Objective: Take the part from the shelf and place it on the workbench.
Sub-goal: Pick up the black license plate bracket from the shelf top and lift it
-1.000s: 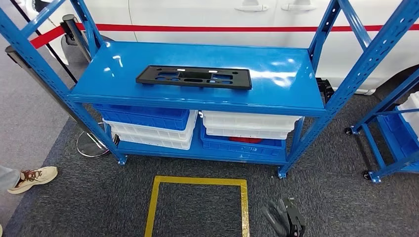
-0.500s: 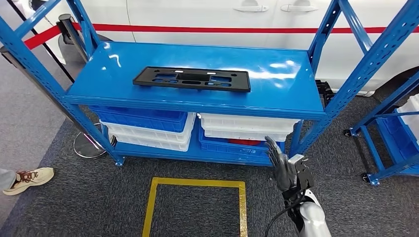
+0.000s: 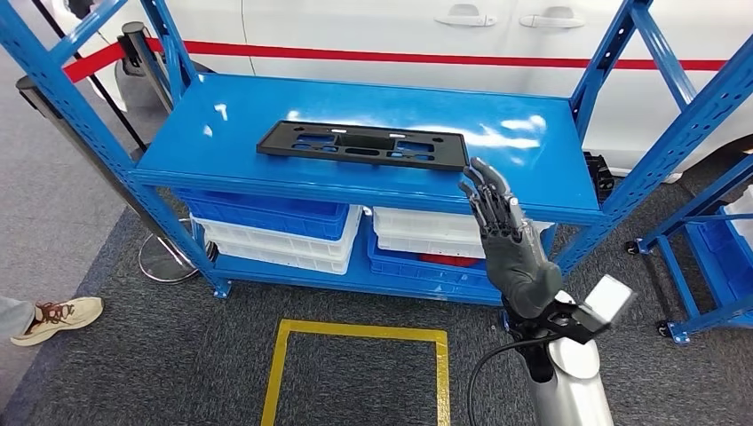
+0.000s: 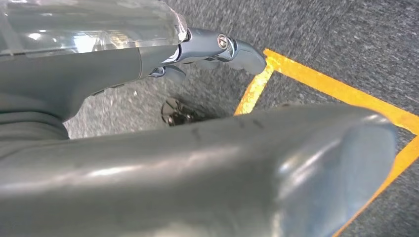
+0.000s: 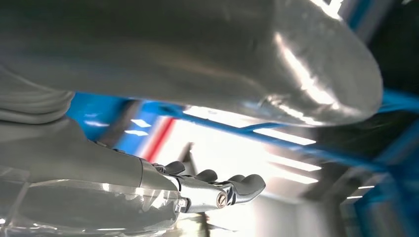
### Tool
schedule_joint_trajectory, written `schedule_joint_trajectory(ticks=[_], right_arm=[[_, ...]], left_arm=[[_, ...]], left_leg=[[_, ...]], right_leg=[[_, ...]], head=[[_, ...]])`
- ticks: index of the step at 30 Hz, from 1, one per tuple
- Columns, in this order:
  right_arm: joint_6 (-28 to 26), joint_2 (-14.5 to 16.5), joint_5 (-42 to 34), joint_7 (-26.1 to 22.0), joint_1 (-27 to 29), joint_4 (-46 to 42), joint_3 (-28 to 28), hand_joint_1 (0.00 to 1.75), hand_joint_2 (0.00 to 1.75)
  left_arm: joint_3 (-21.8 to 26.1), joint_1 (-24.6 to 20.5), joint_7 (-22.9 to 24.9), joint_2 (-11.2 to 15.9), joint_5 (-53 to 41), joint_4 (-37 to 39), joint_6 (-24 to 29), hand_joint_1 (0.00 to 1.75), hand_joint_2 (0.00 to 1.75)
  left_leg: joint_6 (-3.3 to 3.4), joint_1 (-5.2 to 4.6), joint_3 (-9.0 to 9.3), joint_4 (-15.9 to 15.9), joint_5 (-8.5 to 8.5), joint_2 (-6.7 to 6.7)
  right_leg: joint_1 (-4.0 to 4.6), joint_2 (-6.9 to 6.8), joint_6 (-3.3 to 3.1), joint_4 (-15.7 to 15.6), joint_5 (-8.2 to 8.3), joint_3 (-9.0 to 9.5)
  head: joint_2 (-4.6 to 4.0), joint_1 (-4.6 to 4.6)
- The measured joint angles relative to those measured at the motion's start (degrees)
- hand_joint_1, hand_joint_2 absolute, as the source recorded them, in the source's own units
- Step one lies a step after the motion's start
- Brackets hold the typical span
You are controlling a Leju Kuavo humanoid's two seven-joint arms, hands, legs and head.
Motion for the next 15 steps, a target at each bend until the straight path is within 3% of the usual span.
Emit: schedule_joint_trajectory(ticks=[2,4,7,8,9,10,12,13,15], right_arm=[[1.0,0.0,-1.3,-0.9,-0.2,-3.8,1.1,0.0,0.0],[2.1,0.0,-2.7,-1.9,-0.4,-7.6,2.2,0.0,0.0],[3.9,0.0,-4.6,-3.2,-0.6,-12.9,4.0,0.0,0.0],[4.6,0.0,-5.3,-3.7,-0.5,-14.6,4.6,0.0,0.0],[5.2,0.0,-5.9,-4.1,-0.5,-16.3,5.1,0.0,0.0],[5.8,0.0,-6.6,-4.6,-0.5,-17.9,5.6,0.0,0.0],[7.0,0.0,-7.8,-5.6,-0.5,-21.1,6.5,0.0,0.0],[7.6,0.0,-8.4,-6.0,-0.5,-22.5,6.9,0.0,0.0],[8.6,0.0,-9.4,-6.8,-0.5,-24.8,7.5,0.0,0.0]], left_arm=[[1.2,-0.1,-0.5,-0.1,-0.5,0.1,-0.2,0.0,0.0],[2.3,-0.2,-1.0,-0.2,-1.0,0.3,-0.6,0.0,0.0],[3.9,-0.4,-1.7,-0.3,-1.9,0.6,-1.1,0.0,0.0],[4.5,-0.4,-1.9,-0.3,-2.2,0.7,-1.2,0.0,0.0],[5.0,-0.4,-2.1,-0.3,-2.4,0.7,-1.3,0.0,0.0],[5.6,-0.5,-2.3,-0.3,-2.7,0.8,-1.5,0.0,0.0],[6.6,-0.6,-2.7,-0.3,-3.3,0.9,-1.9,0.0,0.0],[7.0,-0.7,-2.8,-0.4,-3.6,1.1,-2.0,0.0,0.0],[7.7,-0.9,-3.0,-0.6,-4.2,1.3,-2.2,0.0,0.0]], left_leg=[[-0.56,0.06,-0.05,-0.1,-0.13,0.05],[-1.21,0.12,-0.47,1.4,-1.28,0.19],[-2.17,0.76,-4.95,10.9,-5.66,0.32],[-2.45,1.02,-6.6,13.8,-6.39,0.34],[-2.72,1.27,-7.46,14.9,-6.03,0.36],[-2.97,1.51,-7.32,14.0,-4.61,0.39],[-3.48,1.98,-4.6,7.4,-0.33,0.5],[-3.61,1.98,-3.09,4.1,0.95,0.54],[-3.01,1.82,-1.7,1.0,1.2,0.52]], right_leg=[[-0.08,0.03,-0.24,-0.7,-0.05,0.25],[-0.49,-0.01,-0.66,-1.5,0.11,0.94],[-0.74,-0.18,-1.05,-2.0,-0.07,1.69],[-0.79,-0.19,-1.02,-2.0,-0.21,1.82],[-0.89,-0.16,-0.91,-1.9,-0.4,2.01],[-1.06,-0.11,-0.72,-1.9,-0.62,2.26],[-1.43,-0.04,-0.05,-1.7,-1.28,2.93],[-1.48,0.0,0.37,-1.5,-1.64,3.14],[-1.32,0.03,1.15,-1.4,-2.04,3.18]], head=[[0.0,-0.02],[0.0,-0.09],[0.0,-0.27],[0.0,-0.26],[0.0,-0.27],[0.0,-0.27],[0.0,-0.27],[0.0,-0.32],[0.0,-0.38]])
